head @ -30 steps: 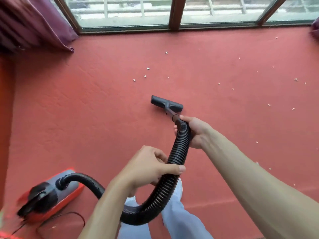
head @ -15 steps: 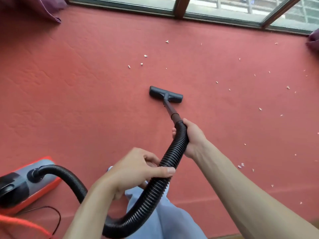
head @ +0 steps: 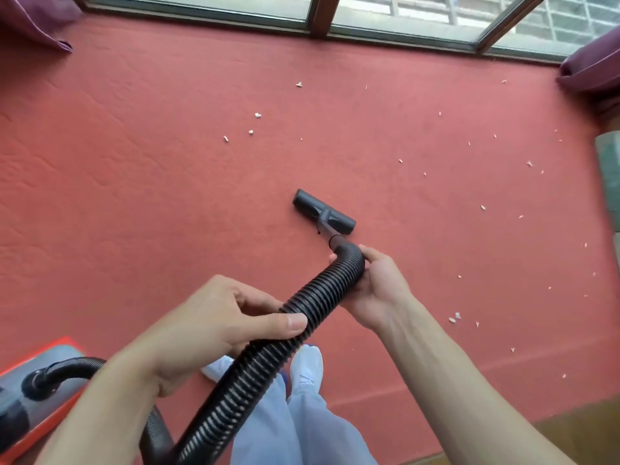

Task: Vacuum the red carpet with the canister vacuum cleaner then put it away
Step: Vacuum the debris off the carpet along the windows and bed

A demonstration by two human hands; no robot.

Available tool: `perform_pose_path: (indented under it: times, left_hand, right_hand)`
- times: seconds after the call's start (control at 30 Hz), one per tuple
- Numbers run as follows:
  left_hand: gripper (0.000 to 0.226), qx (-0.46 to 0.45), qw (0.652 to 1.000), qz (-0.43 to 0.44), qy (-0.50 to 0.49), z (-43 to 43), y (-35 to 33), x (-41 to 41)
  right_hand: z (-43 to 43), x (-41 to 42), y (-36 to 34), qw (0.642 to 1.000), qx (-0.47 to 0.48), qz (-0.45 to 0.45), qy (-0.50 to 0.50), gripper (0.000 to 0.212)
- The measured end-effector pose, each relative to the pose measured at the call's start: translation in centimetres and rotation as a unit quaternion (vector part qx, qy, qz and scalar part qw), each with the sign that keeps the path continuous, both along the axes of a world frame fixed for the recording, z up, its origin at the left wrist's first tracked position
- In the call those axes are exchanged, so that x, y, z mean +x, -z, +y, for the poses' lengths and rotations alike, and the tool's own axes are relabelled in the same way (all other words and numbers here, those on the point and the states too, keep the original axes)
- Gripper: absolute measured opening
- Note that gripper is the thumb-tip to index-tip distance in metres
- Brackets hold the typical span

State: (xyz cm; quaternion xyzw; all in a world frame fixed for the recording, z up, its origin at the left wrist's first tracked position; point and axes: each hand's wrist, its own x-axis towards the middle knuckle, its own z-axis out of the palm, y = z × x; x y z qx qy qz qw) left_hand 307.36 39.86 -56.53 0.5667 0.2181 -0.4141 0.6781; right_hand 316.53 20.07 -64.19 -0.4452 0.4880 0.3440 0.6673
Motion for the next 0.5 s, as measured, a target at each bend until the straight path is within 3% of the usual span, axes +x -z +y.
perform_pose_path:
  times: [0.1, 0.3, 0.5]
  left_hand:
    - [0.031, 0.021, 0.999, 0.026, 0.009, -1.1, 1.1, 0.4]
    - [0.038, 0.188, 0.982, -0.003, -0.016, -5.6, 2.2, 0.7]
    - [0.037, 0.011, 1.000, 0.014, -0.007, -0.1, 0.6, 0.9]
  right_hand:
    - [0.3, 0.9, 1.2, 1.000, -0.010, 0.011, 0.014, 0.029]
    - [1.5, 2.8, 4.4, 1.000, 0.001, 0.010, 0.025, 0.037]
    - [0.6, 1.5, 1.7, 0.998, 0.062, 0.023, -0.018, 0.035]
